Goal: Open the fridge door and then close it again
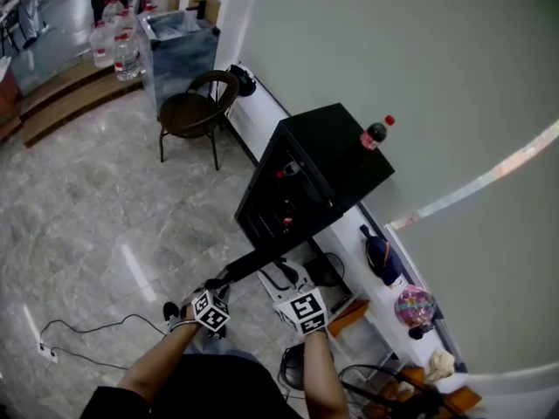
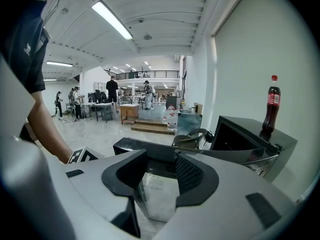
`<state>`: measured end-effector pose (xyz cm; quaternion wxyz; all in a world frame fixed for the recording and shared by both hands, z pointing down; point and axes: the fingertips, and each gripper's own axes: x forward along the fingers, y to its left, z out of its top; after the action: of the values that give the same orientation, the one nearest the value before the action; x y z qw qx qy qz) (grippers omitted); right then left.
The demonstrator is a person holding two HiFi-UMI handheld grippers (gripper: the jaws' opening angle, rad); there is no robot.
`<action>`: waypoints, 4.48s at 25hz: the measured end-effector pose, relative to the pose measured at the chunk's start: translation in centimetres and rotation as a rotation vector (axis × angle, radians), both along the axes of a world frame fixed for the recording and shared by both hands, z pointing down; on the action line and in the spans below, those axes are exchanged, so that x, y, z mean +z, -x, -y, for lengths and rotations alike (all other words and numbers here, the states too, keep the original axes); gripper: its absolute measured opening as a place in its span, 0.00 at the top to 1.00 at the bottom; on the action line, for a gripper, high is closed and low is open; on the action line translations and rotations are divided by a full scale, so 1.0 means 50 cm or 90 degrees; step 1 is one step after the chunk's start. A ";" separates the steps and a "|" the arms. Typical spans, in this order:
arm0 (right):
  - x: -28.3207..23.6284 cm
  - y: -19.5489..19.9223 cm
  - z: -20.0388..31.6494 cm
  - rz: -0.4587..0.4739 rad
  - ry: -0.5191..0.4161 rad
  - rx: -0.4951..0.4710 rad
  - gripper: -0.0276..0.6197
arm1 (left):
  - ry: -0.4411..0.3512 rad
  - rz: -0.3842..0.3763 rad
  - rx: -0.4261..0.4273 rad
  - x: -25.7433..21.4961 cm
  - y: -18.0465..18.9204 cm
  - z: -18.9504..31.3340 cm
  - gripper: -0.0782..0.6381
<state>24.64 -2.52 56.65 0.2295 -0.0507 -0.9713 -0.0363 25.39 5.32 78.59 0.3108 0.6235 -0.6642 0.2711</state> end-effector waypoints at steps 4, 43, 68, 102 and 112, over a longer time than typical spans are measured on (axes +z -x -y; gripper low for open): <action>0.000 0.000 0.002 0.004 -0.004 -0.012 0.67 | 0.001 0.006 -0.006 -0.003 0.003 0.003 0.84; -0.006 0.323 0.104 -0.030 -0.043 0.146 0.72 | -0.021 0.009 0.197 0.010 0.388 0.147 0.81; 0.002 0.497 0.315 -0.068 -0.050 0.281 0.75 | 0.002 -0.011 0.245 0.020 0.599 0.411 0.79; -0.006 0.497 0.504 -0.035 -0.137 0.500 0.84 | -0.063 -0.012 0.250 -0.054 0.677 0.611 0.85; -0.120 0.348 0.357 0.156 -0.095 0.687 0.93 | -0.330 -0.036 0.277 -0.370 0.638 0.435 0.88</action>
<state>7.25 -20.35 50.63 0.1041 0.4750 -0.8737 0.0124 -6.52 -16.42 60.08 0.0949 0.8161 -0.5536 0.1359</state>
